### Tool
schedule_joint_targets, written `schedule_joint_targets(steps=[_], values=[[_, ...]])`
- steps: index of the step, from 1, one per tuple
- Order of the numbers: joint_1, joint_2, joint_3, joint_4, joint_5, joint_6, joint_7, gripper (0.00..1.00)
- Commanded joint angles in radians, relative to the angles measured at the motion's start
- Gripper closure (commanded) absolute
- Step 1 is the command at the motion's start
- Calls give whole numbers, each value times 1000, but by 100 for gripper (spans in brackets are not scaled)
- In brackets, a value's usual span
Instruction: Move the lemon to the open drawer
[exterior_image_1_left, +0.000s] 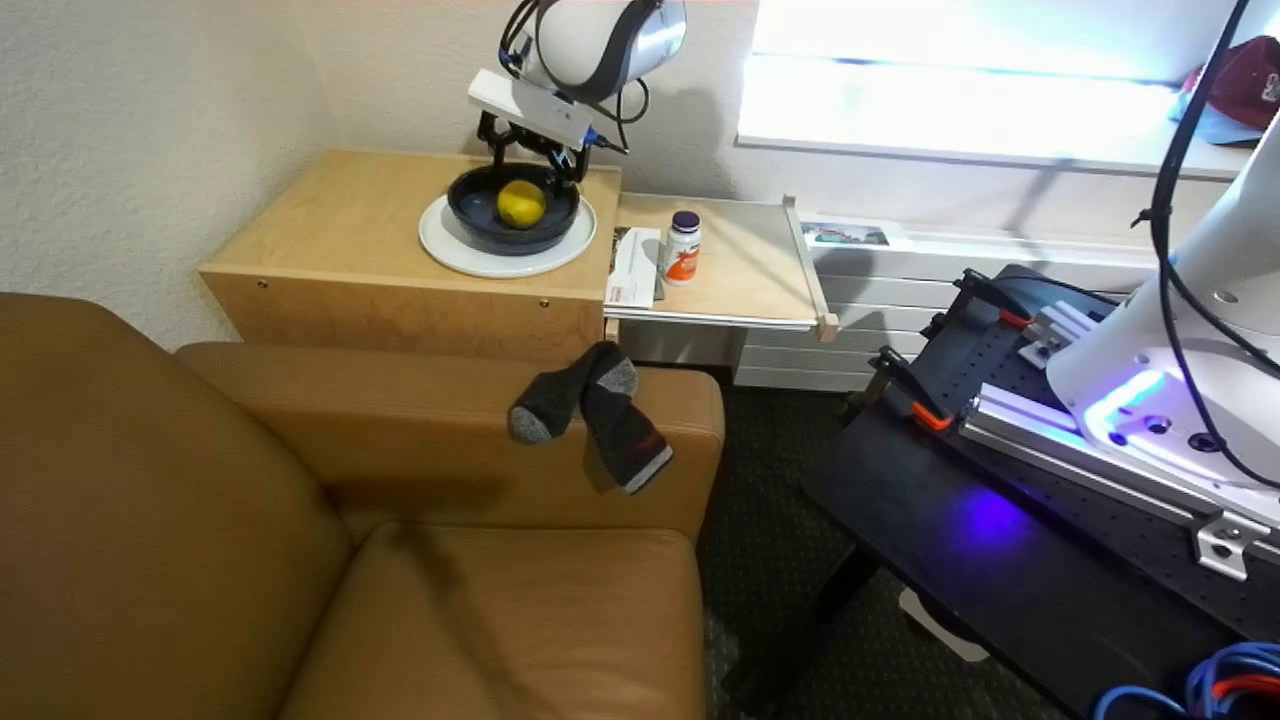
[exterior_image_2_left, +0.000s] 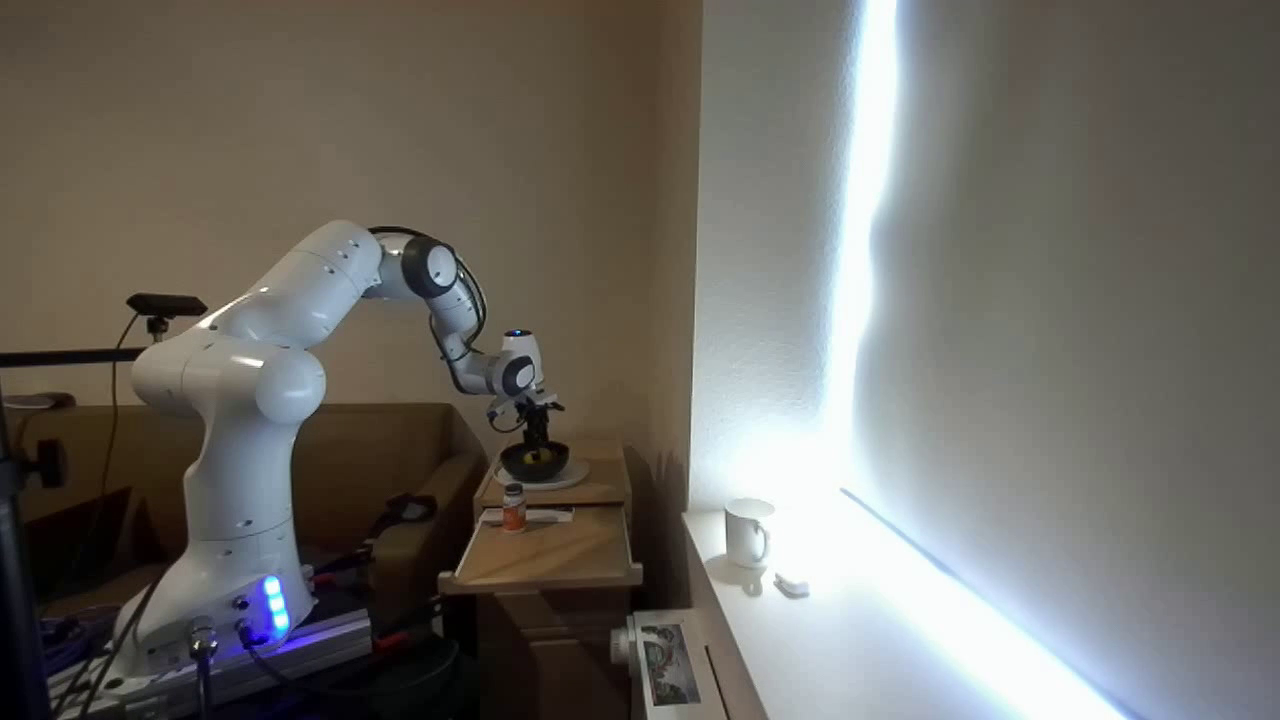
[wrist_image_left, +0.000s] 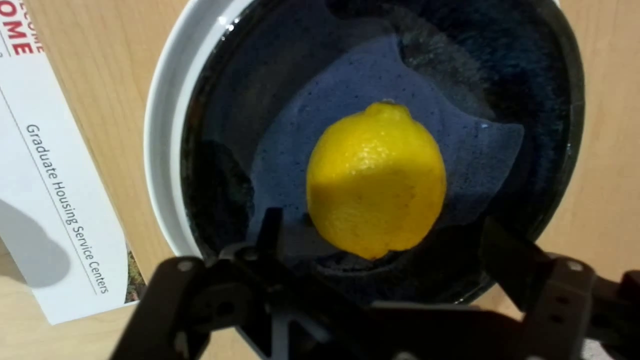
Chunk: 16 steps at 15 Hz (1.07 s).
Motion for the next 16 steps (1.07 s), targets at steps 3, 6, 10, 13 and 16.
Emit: schedule_joint_targets(steps=[3,6,10,13,16], values=[[34,67,-35,62,12,-10,10,0],[19,46,-17,30,21,-2,-15,0],[1,63,4,41,36,-11,-33,25],[-15,71,31,42,68,-5,-48,42],[-22,67,36,42,96,6,-55,55]])
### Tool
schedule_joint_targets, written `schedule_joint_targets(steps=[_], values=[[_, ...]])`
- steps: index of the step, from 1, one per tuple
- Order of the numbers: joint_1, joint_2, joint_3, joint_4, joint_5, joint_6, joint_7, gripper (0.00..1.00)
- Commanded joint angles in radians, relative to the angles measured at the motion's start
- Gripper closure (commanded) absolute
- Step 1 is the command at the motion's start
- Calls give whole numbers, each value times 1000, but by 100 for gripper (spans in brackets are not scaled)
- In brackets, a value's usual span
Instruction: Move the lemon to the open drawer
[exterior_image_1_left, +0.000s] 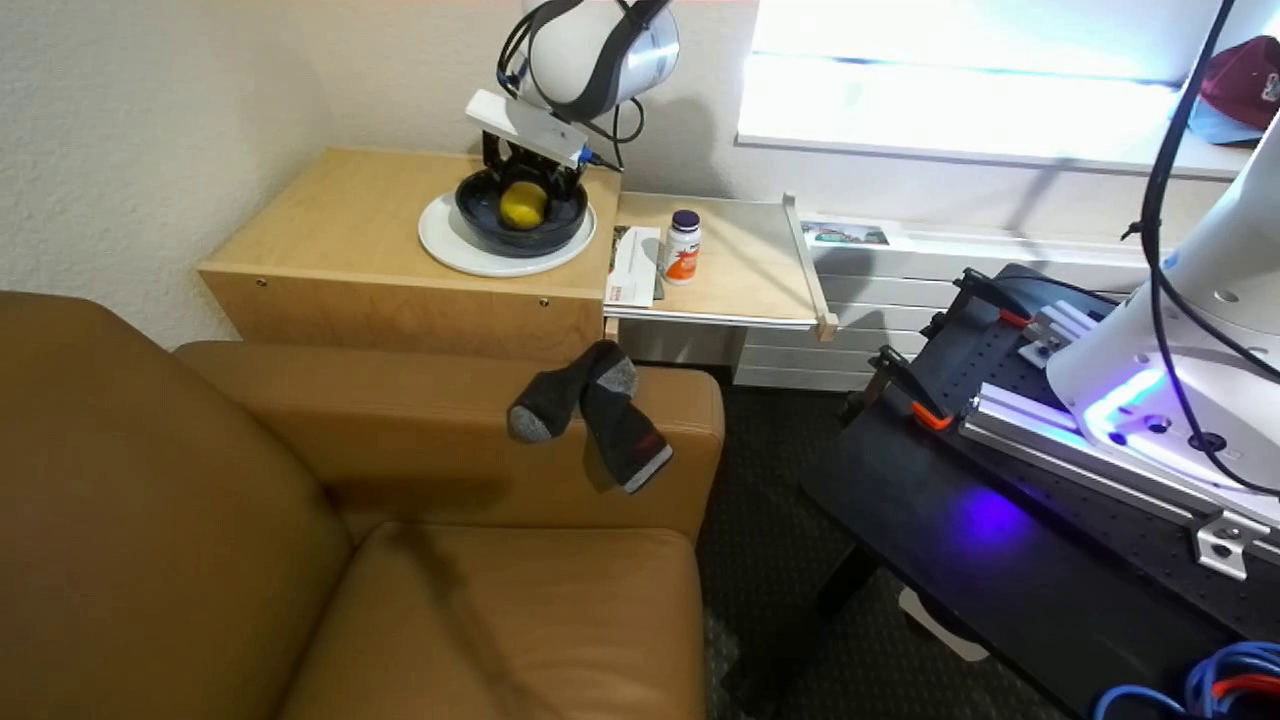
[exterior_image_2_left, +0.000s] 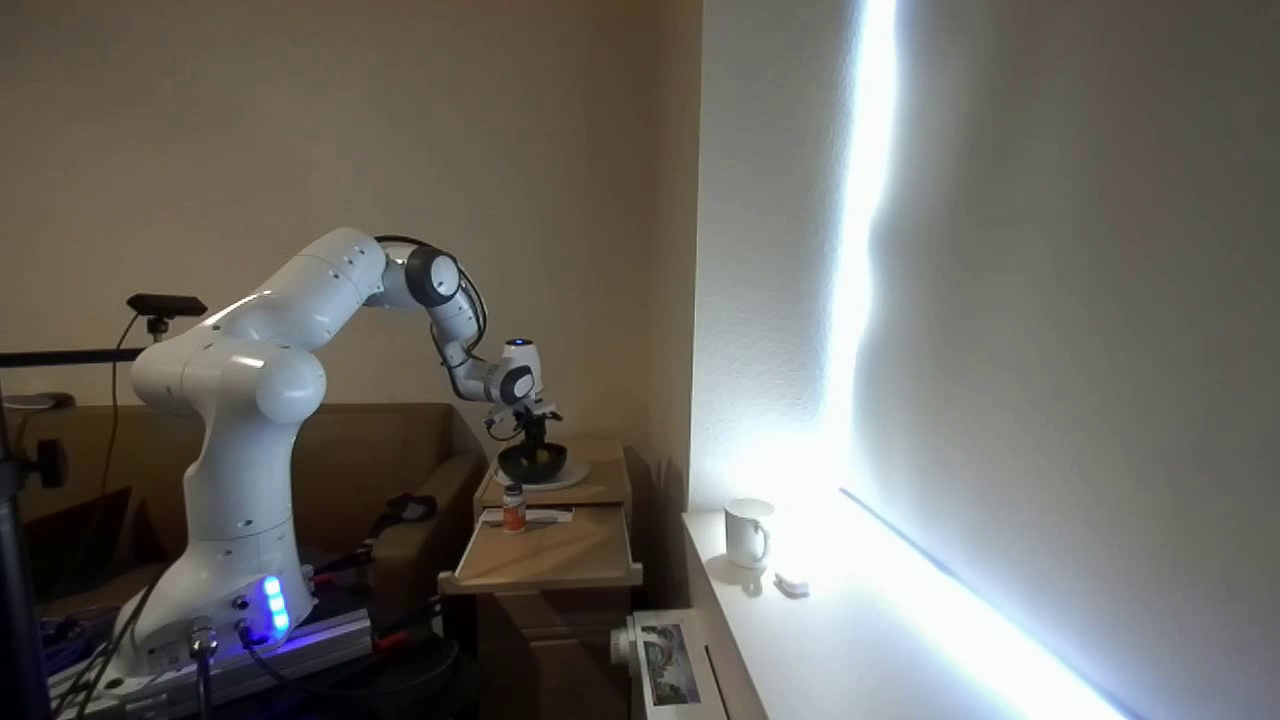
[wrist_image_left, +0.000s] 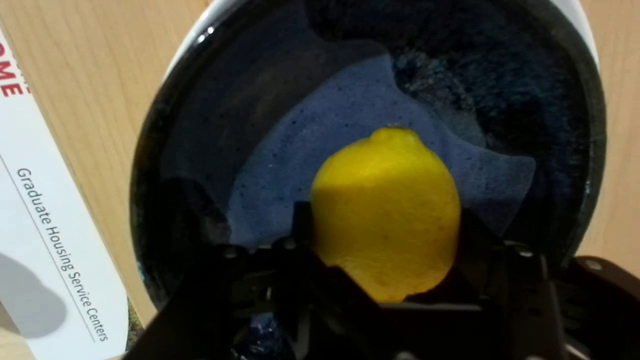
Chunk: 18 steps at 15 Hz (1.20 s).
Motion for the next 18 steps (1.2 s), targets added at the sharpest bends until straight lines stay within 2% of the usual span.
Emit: schedule_joint_targets(steps=[1,3,6,8,11,13,15,18], values=[[-27,12,28,7,48,12,-38,56],[-33,-12,35,-7,62,22,-48,56],[-28,-110,32,-73,57,32,-79,56],[-56,-194,70,-131,78,57,-130,56],[-93,-352,105,-241,89,-47,-233,56],[-64,-463,31,-324,49,-177,-199,56],[-75,-557,-2,-407,20,-288,-165,56],[-115,-687,-42,-565,-16,-311,-110,56]])
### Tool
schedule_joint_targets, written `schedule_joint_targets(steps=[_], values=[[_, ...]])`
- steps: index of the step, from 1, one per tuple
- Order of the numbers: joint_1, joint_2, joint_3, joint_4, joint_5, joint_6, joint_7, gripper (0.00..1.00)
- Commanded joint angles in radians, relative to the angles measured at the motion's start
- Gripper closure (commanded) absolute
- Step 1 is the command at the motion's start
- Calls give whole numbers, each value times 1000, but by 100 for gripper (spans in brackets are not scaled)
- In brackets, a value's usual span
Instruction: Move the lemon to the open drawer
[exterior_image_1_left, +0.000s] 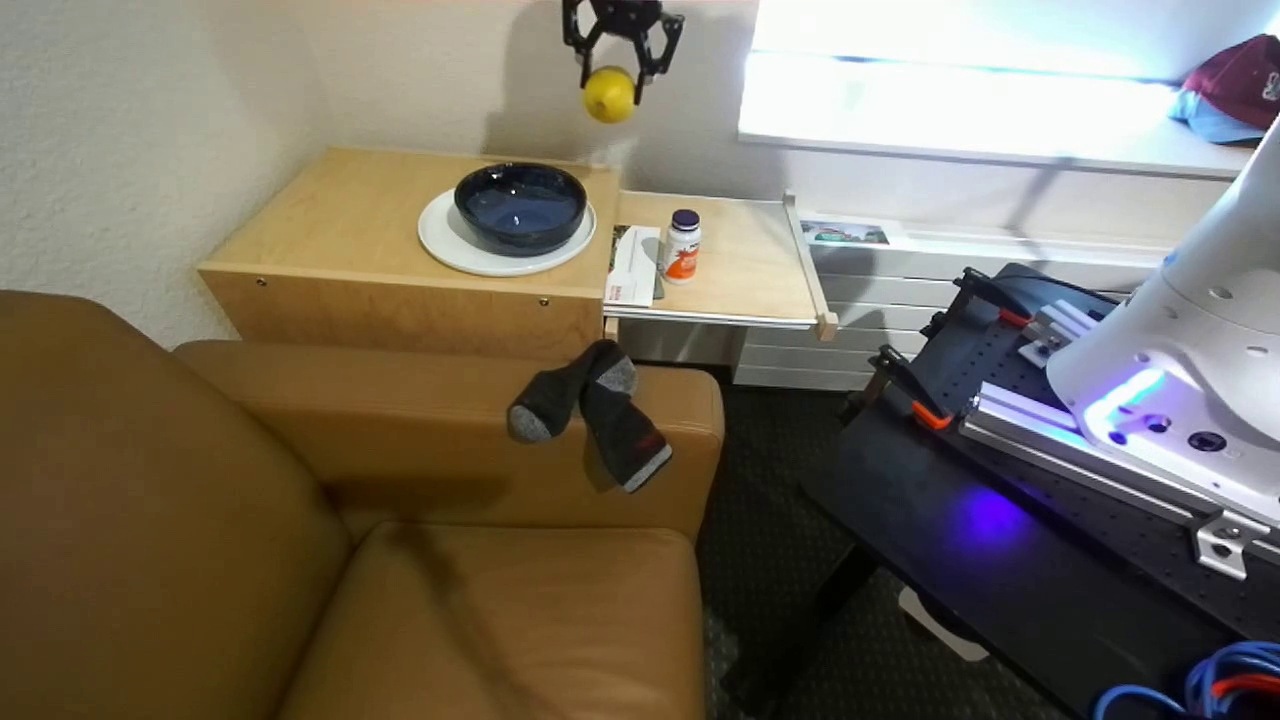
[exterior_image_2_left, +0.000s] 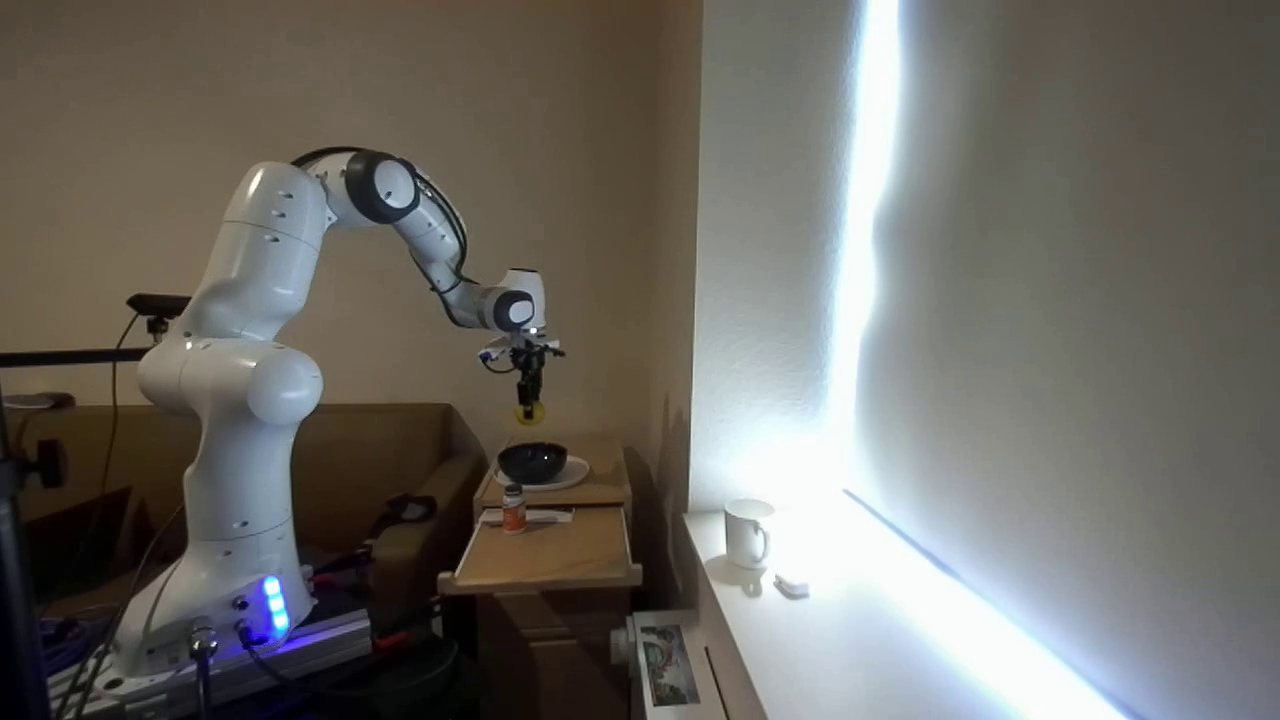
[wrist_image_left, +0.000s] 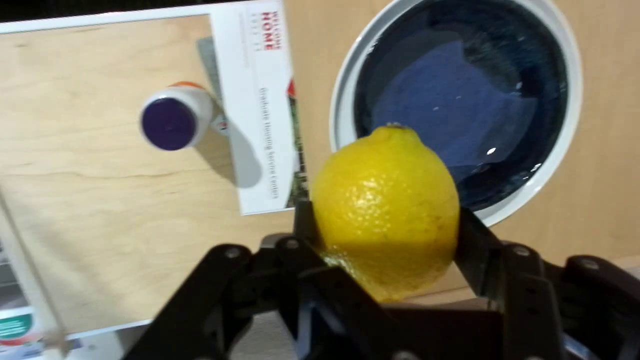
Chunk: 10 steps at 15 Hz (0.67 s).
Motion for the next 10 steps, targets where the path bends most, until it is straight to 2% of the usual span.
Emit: schedule_joint_targets(steps=[1,5,8,9,10], values=[[-53,-180,-37,-246,-56,32,81,56],[-154,-235,-73,-463,-47,215,187,56],[-235,-141,-59,-571,124,431,140,56],[-265,-95,-30,-591,238,496,93,56],[-377,-58,101,-592,322,532,80,56]])
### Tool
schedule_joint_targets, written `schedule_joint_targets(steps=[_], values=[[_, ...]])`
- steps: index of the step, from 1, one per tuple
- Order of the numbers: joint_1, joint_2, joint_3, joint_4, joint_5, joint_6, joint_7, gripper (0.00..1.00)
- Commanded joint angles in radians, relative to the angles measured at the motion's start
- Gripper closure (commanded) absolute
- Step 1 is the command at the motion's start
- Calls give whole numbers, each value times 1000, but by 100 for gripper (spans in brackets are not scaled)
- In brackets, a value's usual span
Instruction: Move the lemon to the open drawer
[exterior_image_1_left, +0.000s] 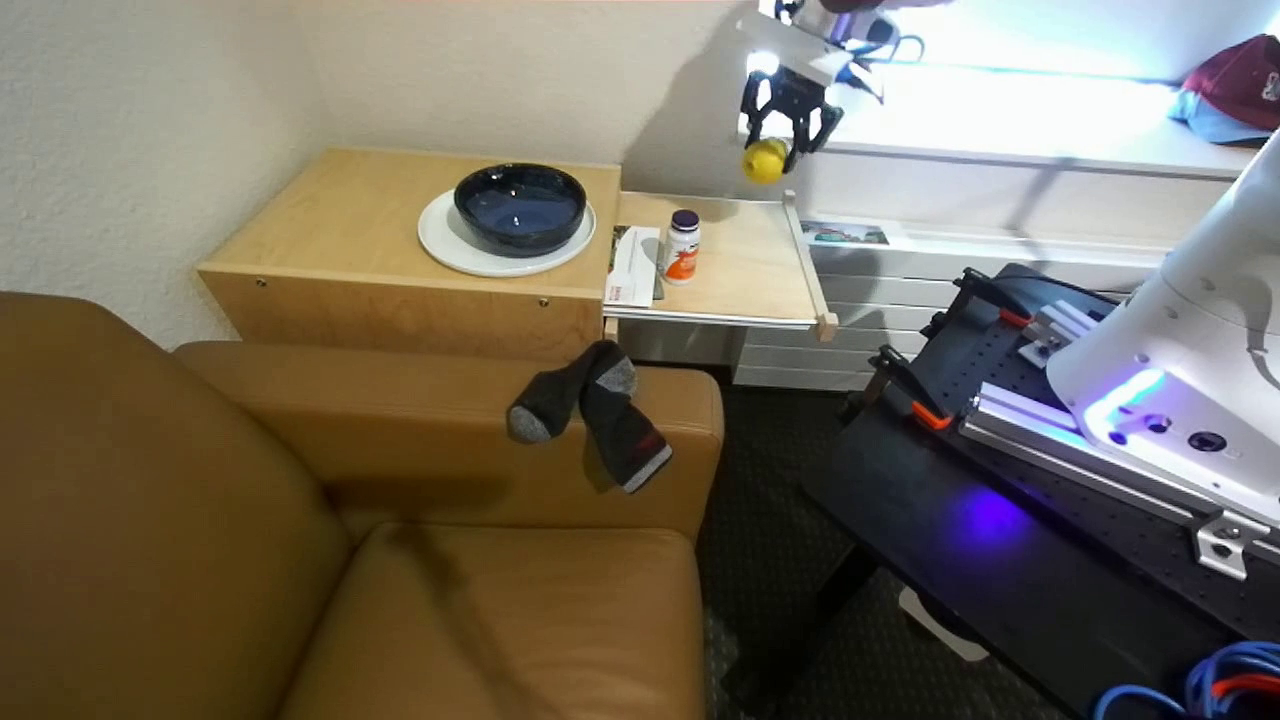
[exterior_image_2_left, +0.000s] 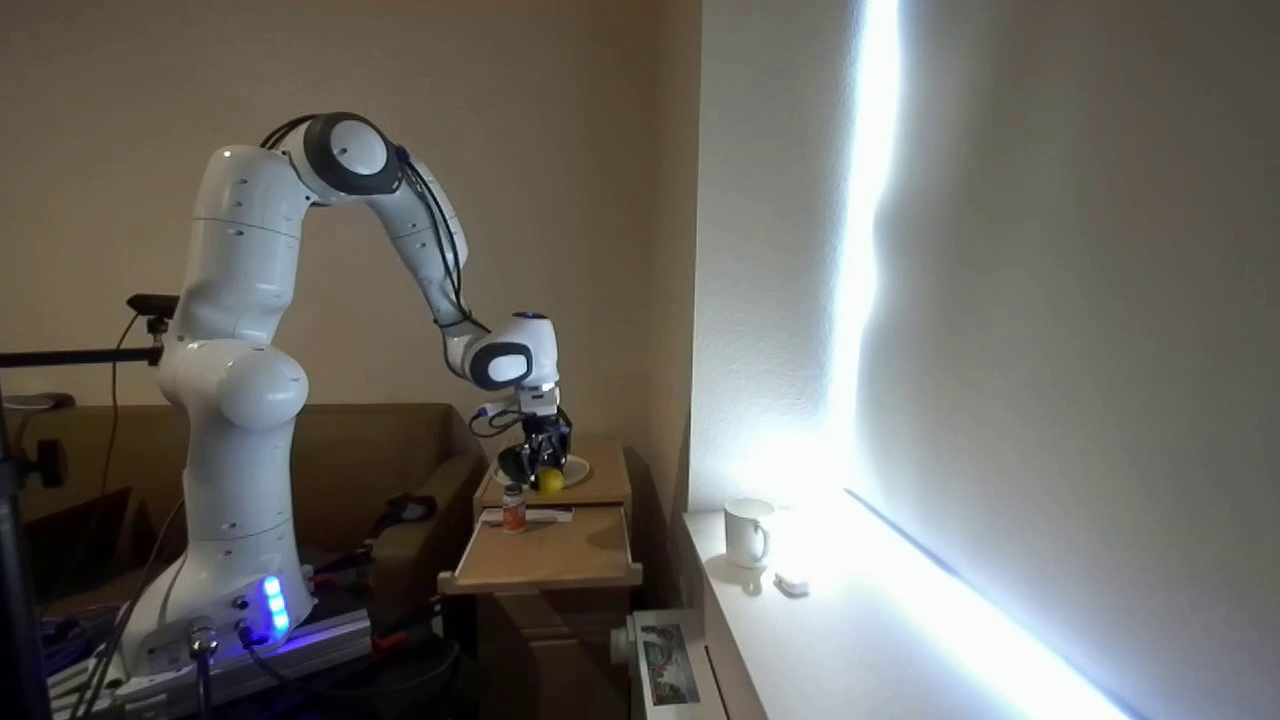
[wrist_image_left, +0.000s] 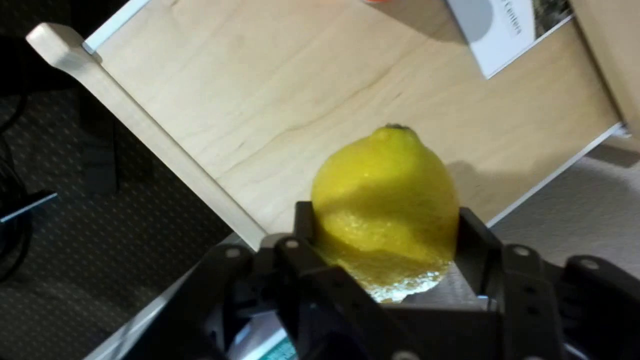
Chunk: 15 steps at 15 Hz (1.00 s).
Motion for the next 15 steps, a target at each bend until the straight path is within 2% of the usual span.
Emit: schedule_joint_targets(steps=[1,2,3,4,5,6,7,9,11,15], values=[[-198,100,239,-21,284,134,-81,56],[-81,67,93,-35,183,92,-60,31],[-120,96,150,-32,249,113,-83,31],[-168,112,205,-30,248,130,-68,31],[-172,116,216,-26,256,132,-67,31],[-172,115,219,-24,260,132,-66,56],[-105,133,148,-13,242,125,-49,56],[-53,192,68,25,197,120,14,56],[-26,238,29,69,197,123,62,56],[-10,314,7,162,224,129,139,56]])
